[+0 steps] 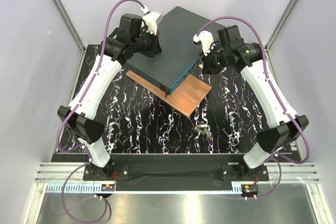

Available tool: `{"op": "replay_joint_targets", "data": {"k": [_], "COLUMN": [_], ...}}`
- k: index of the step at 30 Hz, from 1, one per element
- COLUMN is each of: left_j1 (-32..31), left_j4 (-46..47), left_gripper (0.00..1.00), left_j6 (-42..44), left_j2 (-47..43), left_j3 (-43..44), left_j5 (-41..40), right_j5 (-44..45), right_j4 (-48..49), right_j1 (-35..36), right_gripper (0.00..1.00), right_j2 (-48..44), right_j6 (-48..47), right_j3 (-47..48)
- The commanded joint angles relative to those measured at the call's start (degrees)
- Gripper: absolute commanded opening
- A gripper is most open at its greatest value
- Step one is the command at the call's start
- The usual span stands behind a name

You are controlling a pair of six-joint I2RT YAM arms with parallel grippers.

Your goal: Insert the plug into the switch port

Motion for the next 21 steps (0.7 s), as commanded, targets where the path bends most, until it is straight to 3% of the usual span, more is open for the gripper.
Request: {"op": "replay_joint_targets", "data": {"k": [1, 21], "left_j1": [0.4, 0.8], "left_j4": [2.3, 2.5], "left_gripper": [0.00, 0.00], "left_j6": [-0.6, -0.8], "left_j2": [-0.6, -0.4], "left_j3": [-0.1, -0.4], "left_j5": [1.2, 1.9], "right_j5": [-7.2, -8.8], "right_j4": [3.1, 2.5], "right_j1": [1.1, 1.1], "right_gripper": [0.00, 0.00], "right_j2": [0.3, 4.4], "right_j6": [-0.4, -0.7], "right_j3": [2.7, 8.6]}}
